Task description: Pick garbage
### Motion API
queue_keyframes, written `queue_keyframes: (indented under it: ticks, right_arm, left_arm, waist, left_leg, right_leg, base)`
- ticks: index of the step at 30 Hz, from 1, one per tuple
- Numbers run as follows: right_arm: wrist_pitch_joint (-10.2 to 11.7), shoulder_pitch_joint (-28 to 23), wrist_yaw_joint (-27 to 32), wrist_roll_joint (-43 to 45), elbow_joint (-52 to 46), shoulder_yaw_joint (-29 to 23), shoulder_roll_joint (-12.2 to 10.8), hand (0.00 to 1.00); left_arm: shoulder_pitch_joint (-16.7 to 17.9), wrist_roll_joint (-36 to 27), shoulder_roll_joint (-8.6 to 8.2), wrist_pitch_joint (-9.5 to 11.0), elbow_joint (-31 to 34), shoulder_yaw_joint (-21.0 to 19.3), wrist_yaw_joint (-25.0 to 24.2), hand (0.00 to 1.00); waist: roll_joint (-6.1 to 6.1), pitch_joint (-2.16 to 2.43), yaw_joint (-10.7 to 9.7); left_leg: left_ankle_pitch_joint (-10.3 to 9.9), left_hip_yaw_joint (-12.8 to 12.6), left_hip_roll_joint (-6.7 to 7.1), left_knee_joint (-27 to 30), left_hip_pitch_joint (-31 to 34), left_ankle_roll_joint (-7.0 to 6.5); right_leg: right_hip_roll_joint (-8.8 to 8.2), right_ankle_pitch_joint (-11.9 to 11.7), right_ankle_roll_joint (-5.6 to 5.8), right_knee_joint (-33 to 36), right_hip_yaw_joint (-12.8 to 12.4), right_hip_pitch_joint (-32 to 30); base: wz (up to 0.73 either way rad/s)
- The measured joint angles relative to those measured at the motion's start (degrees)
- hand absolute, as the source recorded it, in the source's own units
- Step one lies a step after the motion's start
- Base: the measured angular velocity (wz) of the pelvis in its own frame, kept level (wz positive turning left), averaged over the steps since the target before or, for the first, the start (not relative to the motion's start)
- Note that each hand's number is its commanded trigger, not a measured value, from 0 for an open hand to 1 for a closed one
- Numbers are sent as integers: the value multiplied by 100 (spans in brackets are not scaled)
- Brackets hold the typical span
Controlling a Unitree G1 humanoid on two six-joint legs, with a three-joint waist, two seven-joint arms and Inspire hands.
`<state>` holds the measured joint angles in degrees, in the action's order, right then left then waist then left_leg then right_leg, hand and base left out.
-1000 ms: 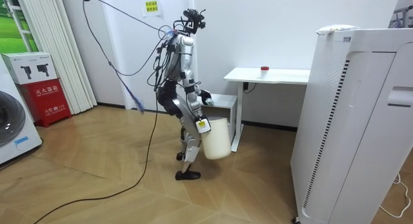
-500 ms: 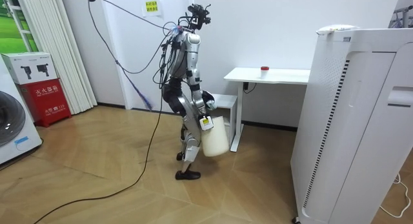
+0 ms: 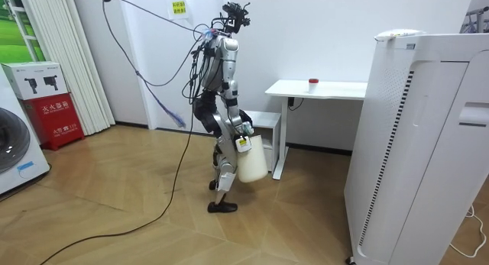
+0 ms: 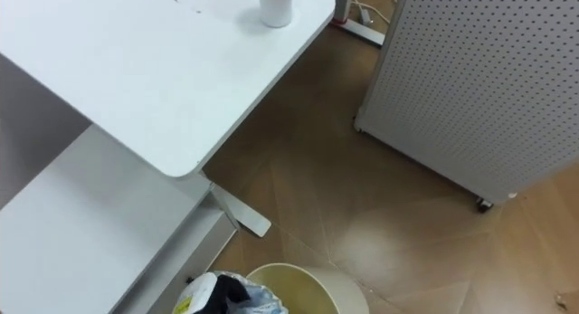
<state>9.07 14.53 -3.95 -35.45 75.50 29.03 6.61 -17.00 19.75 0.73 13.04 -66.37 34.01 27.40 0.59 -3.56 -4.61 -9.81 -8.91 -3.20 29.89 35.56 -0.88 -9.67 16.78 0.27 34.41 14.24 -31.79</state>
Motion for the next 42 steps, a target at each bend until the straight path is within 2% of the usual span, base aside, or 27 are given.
queue_keyframes:
  ticks: [9, 21, 29, 33, 35, 37, 41, 42]
  right_arm:
    - [-40, -20, -139, 5, -1, -122, -4, 100]
    - [-35, -42, -250, 115, -2, -156, -9, 100]
    - [-31, -89, -249, 201, -6, -231, -5, 100]
    - [-28, -192, -252, 212, 30, -243, 16, 100]
    - [-16, -229, -273, 235, 34, -304, 41, 100]
    - [-15, -246, -320, 285, 106, -496, 50, 100]
    - [-19, -301, -340, 527, 161, -794, 80, 100]
    - [-18, -360, -361, 620, 193, -855, 100, 100]
  left_arm:
    - [28, 0, -38, 0, 1, -11, -562, 0]
    - [154, -25, -54, 0, -10, -2, -1081, 0]
    - [188, -103, -17, 21, -2, -6, -1318, 0]
    - [202, -211, 136, 142, 18, -49, -1414, 0]
    - [305, -208, 202, 168, 273, -164, -1419, 0]
    - [404, -211, 334, 306, 493, -325, -1406, 0]
    - [576, -231, 498, 364, 894, -392, -1378, 0]
    - [684, -227, 546, 369, 988, -478, -1374, 0]
  waist:
    - [20, 7, -42]
    - [15, 6, -1]
    - [20, 3, 14]
    - [17, 4, 11]
    - [18, 5, 25]
    - [8, 10, 16]
    - [-13, 26, 16]
    - [-50, 63, 17]
  left_leg:
    - [0, -32, -13, -24, -39, 0]
    - [0, -25, -55, -33, -41, 0]
    - [0, -50, -37, -98, -208, 0]
    - [-1, -127, -34, -246, -596, 0]
    - [-1, -146, -26, -323, -747, 1]
    - [-1, -162, -13, -402, -904, 0]
    - [-1, -175, -2, -553, -1193, 1]
    - [-2, -174, -6, -592, -1298, 3]
  right_leg:
    - [29, -43, 10, -92, -11, 49]
    - [117, -120, 24, -261, -23, 112]
    - [106, -124, 31, -294, -49, 251]
    - [115, -136, 53, -443, -81, 606]
    - [127, -143, 65, -507, -125, 744]
    - [136, -163, 87, -602, -117, 898]
    - [182, -203, 129, -821, -141, 1211]
    - [203, -232, 139, -950, -113, 1360]
  base:
    - [-2]
    - [0]
    - [-1]
    - [-7]
    - [-4]
    - [-2]
    - [-1]
    - [0]
